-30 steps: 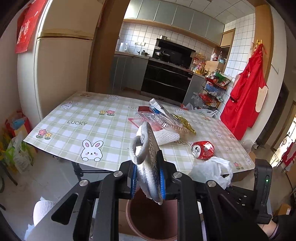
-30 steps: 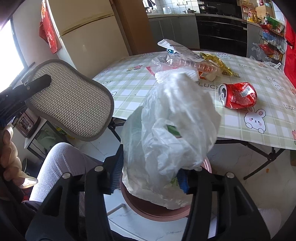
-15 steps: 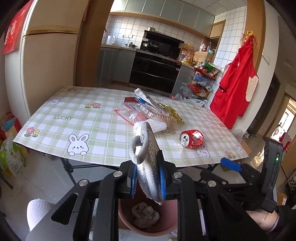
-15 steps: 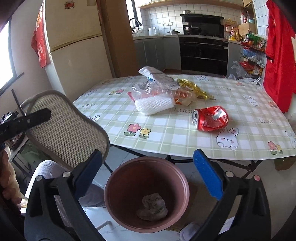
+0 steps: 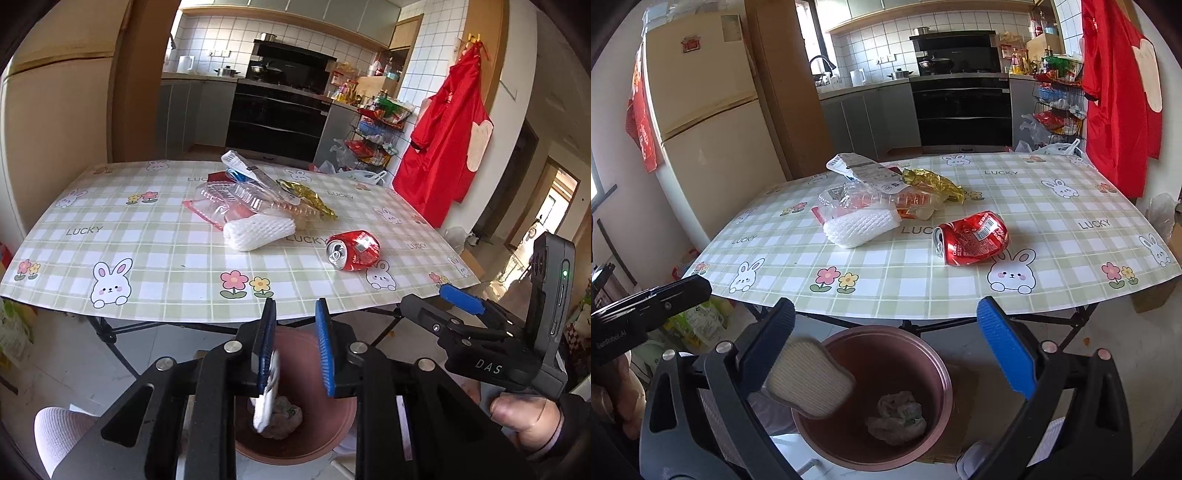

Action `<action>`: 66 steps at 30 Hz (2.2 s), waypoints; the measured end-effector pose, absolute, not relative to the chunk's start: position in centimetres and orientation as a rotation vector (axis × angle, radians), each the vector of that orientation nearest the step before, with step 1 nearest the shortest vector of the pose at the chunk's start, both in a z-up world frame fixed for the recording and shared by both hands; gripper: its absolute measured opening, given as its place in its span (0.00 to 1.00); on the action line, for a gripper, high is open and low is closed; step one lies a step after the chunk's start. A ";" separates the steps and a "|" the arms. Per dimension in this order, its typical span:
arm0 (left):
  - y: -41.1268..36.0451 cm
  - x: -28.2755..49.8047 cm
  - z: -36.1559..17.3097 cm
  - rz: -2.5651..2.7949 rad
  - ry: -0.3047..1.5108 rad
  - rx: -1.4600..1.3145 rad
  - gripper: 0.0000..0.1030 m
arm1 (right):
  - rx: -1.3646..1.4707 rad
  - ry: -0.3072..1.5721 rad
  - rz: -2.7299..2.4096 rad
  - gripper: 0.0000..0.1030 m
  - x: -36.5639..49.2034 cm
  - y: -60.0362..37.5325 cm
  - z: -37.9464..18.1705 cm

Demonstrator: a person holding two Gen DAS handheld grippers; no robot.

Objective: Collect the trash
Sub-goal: 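Open both grippers over the pink bin, dropping bag and mesh pad, then grasp the red crushed can with the right gripper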

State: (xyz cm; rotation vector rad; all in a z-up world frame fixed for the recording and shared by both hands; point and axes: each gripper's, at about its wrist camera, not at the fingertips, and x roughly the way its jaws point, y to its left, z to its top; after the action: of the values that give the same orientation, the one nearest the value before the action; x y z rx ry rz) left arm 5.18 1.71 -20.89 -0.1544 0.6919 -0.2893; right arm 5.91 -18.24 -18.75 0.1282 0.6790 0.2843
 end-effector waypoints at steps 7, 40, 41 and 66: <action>2.0 4.4 -20.0 -0.242 0.621 -0.140 0.77 | 0.113 0.682 0.264 0.94 5.8 -18.1 -18.9; 8.4 9.3 -23.2 0.046 0.668 -0.206 0.95 | 0.131 0.732 0.177 0.94 17.5 -25.0 -20.0; 8.7 10.2 -23.2 0.049 0.671 -0.219 0.95 | 0.129 0.738 0.170 0.94 18.7 -25.7 -20.4; 6.8 19.1 -24.9 -0.073 0.755 -0.267 0.94 | 0.289 0.950 0.222 0.36 30.2 -27.3 -28.5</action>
State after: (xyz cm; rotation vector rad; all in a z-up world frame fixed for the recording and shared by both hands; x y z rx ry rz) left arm 19.14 6.80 -24.89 -0.2670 0.7545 -0.0727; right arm 30.15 -27.29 -28.54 0.2891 0.9499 0.2215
